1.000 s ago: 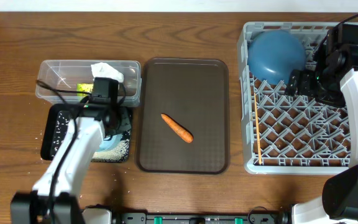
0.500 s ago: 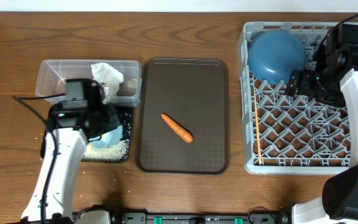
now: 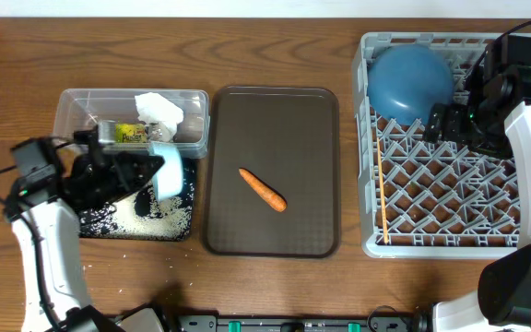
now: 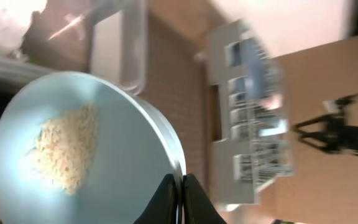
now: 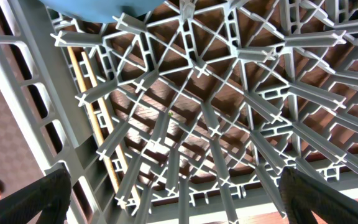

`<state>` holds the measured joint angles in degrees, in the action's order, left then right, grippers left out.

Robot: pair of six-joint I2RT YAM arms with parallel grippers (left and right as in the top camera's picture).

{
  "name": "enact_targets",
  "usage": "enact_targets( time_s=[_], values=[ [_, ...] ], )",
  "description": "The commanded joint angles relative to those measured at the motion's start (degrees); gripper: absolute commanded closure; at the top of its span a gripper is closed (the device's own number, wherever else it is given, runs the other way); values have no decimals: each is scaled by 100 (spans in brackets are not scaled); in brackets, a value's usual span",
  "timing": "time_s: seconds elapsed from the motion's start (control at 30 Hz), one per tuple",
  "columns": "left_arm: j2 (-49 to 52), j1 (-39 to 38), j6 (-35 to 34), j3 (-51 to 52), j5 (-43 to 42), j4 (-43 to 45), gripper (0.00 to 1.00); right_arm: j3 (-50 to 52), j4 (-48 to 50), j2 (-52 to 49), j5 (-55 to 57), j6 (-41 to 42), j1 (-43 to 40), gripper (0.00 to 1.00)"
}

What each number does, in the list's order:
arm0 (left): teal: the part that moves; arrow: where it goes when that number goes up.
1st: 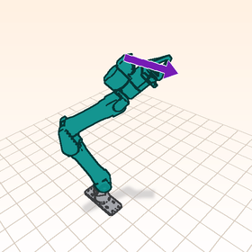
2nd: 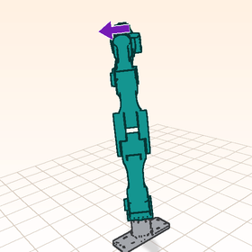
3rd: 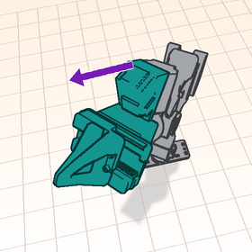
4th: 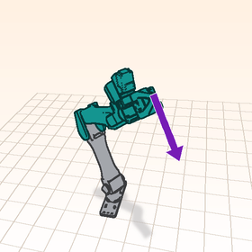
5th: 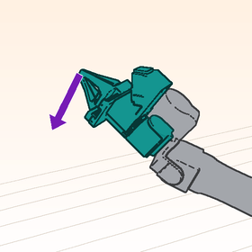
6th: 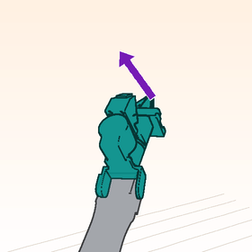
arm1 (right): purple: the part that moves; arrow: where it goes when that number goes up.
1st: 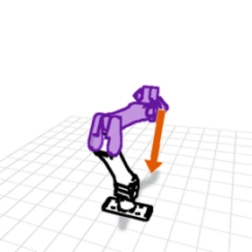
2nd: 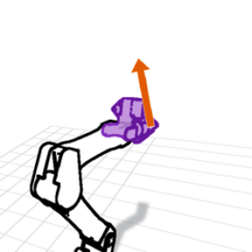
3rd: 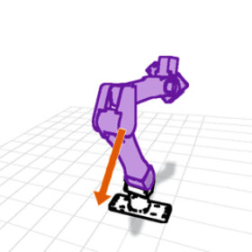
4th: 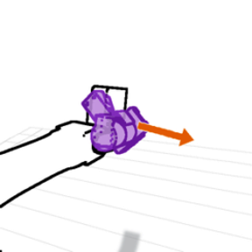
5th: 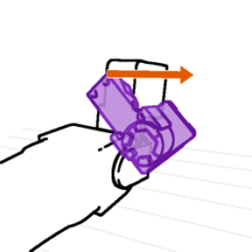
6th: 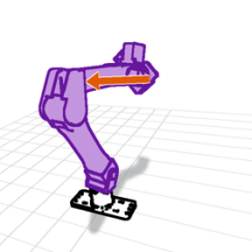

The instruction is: Sort waste into correct bins and load items into the dishwasher rack

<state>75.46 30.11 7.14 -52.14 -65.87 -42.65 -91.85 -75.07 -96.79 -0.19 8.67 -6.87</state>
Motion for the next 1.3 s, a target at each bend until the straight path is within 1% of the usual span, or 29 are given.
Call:
enact_targets(
  time_s=[0.0, 0.1, 0.2, 0.23, 0.47, 0.73, 0.77, 0.8, 0.87, 0.9, 0.93, 0.97, 1.0, 1.03, 1.07, 1.1, 1.13, 1.17, 1.2, 1.23, 1.27],
  values=[
    [-48, 442, 531, 44, -1117, -35, 94, 7, 0, 35, 81, -61, 13, 1],
    [50, 804, 691, 282, -1449, -24, 94, 7, 2, 35, 81, -61, 13, 1],
    [299, 1104, 828, 516, -2391, 190, 94, 7, 0, 35, 81, -61, 13, 1],
    [398, 1165, 750, 560, -2426, 232, 94, 7, 0, 35, 81, -61, 13, 1],
    [1047, 1198, 870, 682, -2428, 249, 94, 7, -15, 35, 81, -61, 13, 1],
    [1086, 1200, 870, 682, -2428, 249, 94, 7, -11, 35, 83, -61, 13, 1],
    [1086, 1200, 850, 682, -2428, 260, 94, 7, -11, 35, 83, -63, 13, 1],
    [1086, 1198, 684, 682, -2428, 216, 94, 7, -11, 35, 83, -63, 13, 1],
    [1093, 1198, 931, 693, -2299, 332, 94, 7, -13, 35, 83, -63, 13, 1],
    [1145, 1228, 715, 693, -2358, 402, 94, 7, -11, 35, 83, -61, 13, 1],
    [1176, 1268, 638, 693, -2426, 422, 94, 7, -11, 35, 81, -61, 13, 1],
    [1196, 1296, 737, 695, -2402, 542, 94, 7, -11, 35, 81, -61, 13, 1],
    [1241, 1307, 584, 695, -2428, 605, 94, 7, -11, 35, 83, -61, 13, 1],
    [1266, 1309, 275, 693, -2428, 612, 94, 7, -11, 35, 81, -61, 13, 1],
    [1270, 1309, 365, 693, -2417, 680, 94, 7, -11, 35, 81, -61, 13, 1],
    [1300, 1309, 284, 693, -2232, 835, 94, 7, -9, 35, 81, -61, 13, 1],
    [1340, 1309, -22, 693, -2330, 896, 94, 7, 0, 35, 81, -61, 13, 1],
    [1375, 1311, -28, 691, -2420, 901, 94, 7, 0, 35, 81, -61, 13, 1],
    [1381, 1322, 20, 693, -2347, 999, 94, 7, -4, 35, 81, -61, 13, 1],
    [1421, 1327, -219, 693, -2216, 1056, 94, 7, -13, 35, 81, -61, 13, 1],
    [1438, 1329, -339, 691, -2433, 1021, 94, 7, -24, 35, 81, -61, 13, 1]
  ],
)
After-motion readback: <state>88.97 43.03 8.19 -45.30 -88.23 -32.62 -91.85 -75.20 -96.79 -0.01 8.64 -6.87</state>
